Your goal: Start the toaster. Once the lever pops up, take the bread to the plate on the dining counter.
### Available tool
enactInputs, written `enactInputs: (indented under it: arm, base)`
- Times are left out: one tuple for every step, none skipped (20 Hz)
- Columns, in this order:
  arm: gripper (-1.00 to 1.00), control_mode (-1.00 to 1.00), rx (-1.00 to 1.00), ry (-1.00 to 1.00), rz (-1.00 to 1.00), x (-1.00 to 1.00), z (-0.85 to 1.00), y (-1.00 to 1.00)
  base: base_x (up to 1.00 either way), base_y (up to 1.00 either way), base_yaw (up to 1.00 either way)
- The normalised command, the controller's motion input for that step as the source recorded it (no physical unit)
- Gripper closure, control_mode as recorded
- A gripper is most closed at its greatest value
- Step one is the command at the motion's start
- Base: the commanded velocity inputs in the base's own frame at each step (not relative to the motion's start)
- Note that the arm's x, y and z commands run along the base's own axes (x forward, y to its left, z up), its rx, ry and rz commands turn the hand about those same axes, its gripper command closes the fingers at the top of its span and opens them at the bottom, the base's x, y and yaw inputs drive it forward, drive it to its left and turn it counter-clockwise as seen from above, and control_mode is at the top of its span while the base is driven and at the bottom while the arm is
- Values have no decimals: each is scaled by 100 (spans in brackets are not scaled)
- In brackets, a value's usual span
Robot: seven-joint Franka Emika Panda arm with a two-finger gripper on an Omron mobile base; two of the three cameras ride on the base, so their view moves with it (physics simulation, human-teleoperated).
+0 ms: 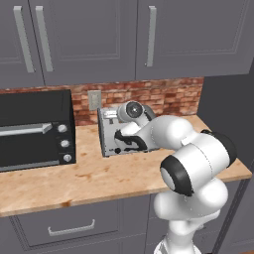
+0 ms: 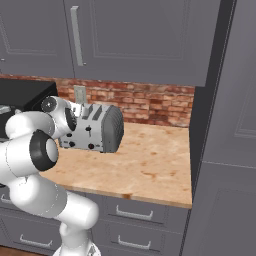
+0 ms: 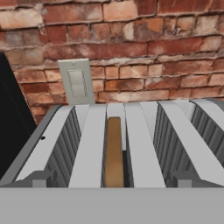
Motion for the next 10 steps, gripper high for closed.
enactInputs:
  arm:
    - [-100, -100, 0, 0, 0, 0, 0, 0]
    - [-100, -100, 0, 0, 0, 0, 0, 0]
    - [-100, -100, 0, 0, 0, 0, 0, 0]
    - [-100, -100, 0, 0, 0, 0, 0, 0]
    - [-100, -100, 0, 0, 0, 0, 0, 0]
    - [-100, -100, 0, 0, 0, 0, 0, 0]
    - [-100, -100, 0, 0, 0, 0, 0, 0]
    - [-100, -100, 0, 0, 0, 0, 0, 0]
    - [-100, -100, 0, 0, 0, 0, 0, 0]
    - [-100, -100, 0, 0, 0, 0, 0, 0]
  base:
    - [0, 0, 0]
    - [0, 0, 0]
    - [0, 0, 0]
    - [0, 0, 0]
    - [0, 0, 0]
    - [0, 0, 0]
    - [0, 0, 0]
    - [0, 0, 0]
    - [0, 0, 0]
    - [0, 0, 0]
